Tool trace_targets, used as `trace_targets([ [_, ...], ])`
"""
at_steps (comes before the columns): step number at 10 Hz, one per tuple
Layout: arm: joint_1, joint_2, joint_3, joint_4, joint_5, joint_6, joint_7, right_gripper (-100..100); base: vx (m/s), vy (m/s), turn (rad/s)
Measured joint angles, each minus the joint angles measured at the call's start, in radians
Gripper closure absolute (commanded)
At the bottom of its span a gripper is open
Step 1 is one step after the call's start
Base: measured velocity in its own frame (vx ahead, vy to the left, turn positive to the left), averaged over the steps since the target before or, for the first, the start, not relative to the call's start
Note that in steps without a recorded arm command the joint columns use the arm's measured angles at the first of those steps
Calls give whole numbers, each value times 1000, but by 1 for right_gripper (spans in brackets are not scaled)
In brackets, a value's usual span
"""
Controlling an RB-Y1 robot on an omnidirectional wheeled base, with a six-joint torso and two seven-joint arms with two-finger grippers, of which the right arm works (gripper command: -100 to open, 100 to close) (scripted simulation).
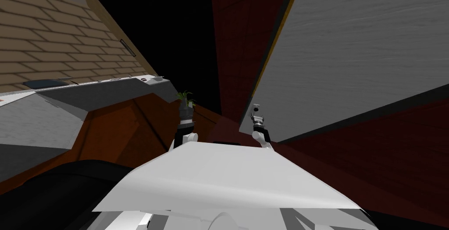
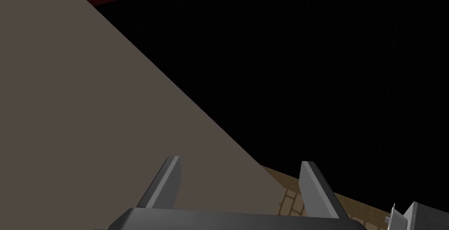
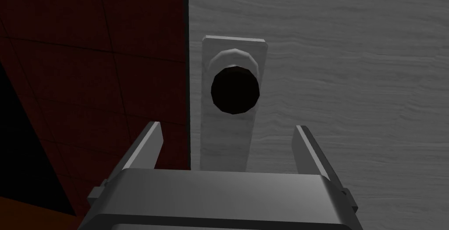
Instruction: Pull the door open
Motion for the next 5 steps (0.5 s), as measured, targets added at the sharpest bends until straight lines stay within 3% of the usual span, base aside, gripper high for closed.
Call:
trace_targets([
  [1, 5, 5, 5, -8, -15, 2, -18, -100, -34, -10, 8],
  [2, 6, 5, 6, -8, -17, 2, -22, -100, 101, 13, 219],
  [5, -1, -53, -29, 34, -36, -15, -71, -100, 197, -8, 186],
])
